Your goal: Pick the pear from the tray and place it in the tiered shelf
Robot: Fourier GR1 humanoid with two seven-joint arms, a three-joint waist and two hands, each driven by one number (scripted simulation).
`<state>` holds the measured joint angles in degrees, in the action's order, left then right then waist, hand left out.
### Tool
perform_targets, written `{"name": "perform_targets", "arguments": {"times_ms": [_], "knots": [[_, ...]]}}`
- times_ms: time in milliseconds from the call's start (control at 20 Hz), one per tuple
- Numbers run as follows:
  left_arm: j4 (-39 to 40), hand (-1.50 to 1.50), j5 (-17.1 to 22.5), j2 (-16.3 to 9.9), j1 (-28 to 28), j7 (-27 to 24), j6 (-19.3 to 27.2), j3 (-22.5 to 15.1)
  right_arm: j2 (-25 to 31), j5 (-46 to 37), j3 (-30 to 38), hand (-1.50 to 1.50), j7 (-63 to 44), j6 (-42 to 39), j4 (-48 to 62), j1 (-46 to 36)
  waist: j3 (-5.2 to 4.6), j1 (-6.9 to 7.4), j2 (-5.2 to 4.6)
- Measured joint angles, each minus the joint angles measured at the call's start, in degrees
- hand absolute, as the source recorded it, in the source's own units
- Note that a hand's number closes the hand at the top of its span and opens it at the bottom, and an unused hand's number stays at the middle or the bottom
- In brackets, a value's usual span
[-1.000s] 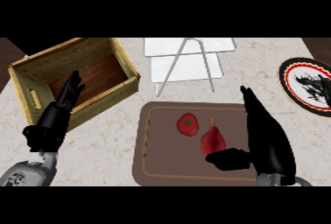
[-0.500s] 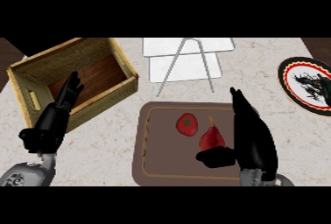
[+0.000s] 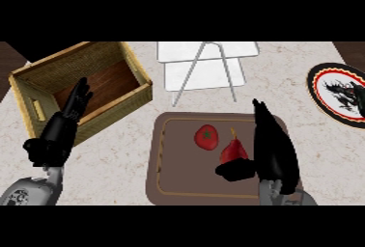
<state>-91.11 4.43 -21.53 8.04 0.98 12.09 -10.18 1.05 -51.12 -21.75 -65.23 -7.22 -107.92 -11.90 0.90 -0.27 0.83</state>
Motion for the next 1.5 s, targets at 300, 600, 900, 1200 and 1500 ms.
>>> {"name": "perform_targets", "arguments": {"times_ms": [300,600,900,1200,1500], "knots": [[0.4,0.0,-0.8,0.8,0.1,-0.6,-0.4,0.5,-0.5,-0.3,0.6,-1.5,0.5,-0.7,1.9,0.5,0.08,0.01,0.05],[0.1,0.0,-1.8,1.7,-0.1,-0.5,-0.6,0.6,-0.6,-1.6,0.3,-1.5,1.1,-0.4,4.3,1.4,0.1,0.17,0.06],[-0.1,0.0,-2.9,2.6,0.2,0.5,-0.5,0.6,-0.7,-2.1,0.3,-1.5,1.2,0.1,5.8,1.9,0.06,0.19,0.05],[0.7,0.0,-3.0,3.0,1.2,0.8,-1.7,1.6,-0.7,-2.0,1.4,-1.5,2.3,1.3,9.5,1.8,0.01,0.32,-0.05],[1.0,0.0,-3.5,3.5,1.6,1.0,-2.6,2.1,-0.7,-1.3,0.8,-1.5,3.1,2.8,12.1,2.3,0.03,0.42,-0.02]]}}
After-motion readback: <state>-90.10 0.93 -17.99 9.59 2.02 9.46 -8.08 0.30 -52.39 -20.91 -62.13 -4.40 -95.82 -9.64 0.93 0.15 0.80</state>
